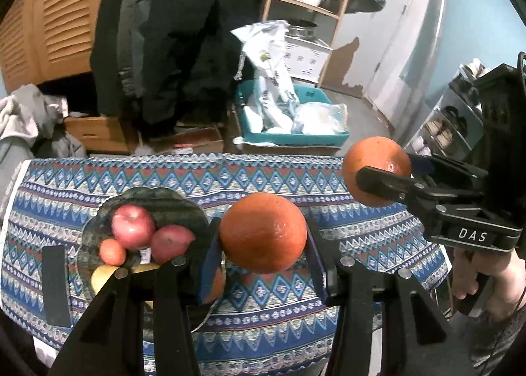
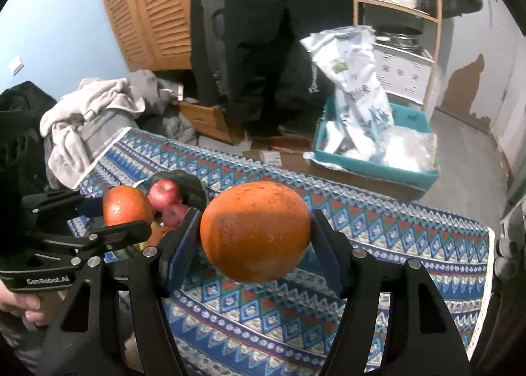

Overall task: Organize fruits
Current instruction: 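Carry the tangerine with the left tool while the right tool carries its tangerine toward the plate, then lower the tangerine into the plate and open the left tool while the right tool releases its tangerine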

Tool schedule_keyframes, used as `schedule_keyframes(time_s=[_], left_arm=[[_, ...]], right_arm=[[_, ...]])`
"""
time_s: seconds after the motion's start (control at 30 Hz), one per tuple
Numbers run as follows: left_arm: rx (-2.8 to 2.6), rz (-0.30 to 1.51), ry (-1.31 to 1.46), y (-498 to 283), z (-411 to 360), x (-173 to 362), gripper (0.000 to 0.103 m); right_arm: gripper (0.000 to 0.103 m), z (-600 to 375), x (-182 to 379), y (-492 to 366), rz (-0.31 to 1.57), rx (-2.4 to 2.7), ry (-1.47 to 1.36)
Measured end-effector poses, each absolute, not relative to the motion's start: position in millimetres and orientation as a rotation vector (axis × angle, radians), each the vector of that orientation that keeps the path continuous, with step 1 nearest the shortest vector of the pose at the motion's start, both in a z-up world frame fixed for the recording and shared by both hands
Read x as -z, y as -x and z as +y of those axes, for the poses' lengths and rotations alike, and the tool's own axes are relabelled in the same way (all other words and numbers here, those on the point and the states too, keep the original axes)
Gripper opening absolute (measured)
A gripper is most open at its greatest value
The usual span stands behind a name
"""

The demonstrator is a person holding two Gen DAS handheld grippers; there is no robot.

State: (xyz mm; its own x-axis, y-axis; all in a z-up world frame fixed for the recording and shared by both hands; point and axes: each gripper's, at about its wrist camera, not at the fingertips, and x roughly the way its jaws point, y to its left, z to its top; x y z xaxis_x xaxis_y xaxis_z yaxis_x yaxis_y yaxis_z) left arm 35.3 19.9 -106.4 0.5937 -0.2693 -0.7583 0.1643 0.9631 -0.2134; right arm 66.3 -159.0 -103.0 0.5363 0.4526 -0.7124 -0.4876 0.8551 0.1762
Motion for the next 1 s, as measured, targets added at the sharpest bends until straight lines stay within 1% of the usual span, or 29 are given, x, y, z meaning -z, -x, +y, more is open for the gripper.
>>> schedule_keyframes(time_s=[0.43,0.77,1.0], left_arm=[[0.152,0.927,0.197,-38.3,90.8,122.5,0.049],[0.084,1.018,0.248,-46.1,135.9,168.9,0.049],[0.057,1.067,0.268,-53.4,151.2,194.3,0.049]], right_arm=[[0.067,-92.0,113.1,-81.2,0.879,-0.647,0.07],[0.067,-38.1,136.5,-94.5,0.941,-0.71,0.098],[0.067,-7.3,155.6,-102.7,0.998,-0.747,0.096]])
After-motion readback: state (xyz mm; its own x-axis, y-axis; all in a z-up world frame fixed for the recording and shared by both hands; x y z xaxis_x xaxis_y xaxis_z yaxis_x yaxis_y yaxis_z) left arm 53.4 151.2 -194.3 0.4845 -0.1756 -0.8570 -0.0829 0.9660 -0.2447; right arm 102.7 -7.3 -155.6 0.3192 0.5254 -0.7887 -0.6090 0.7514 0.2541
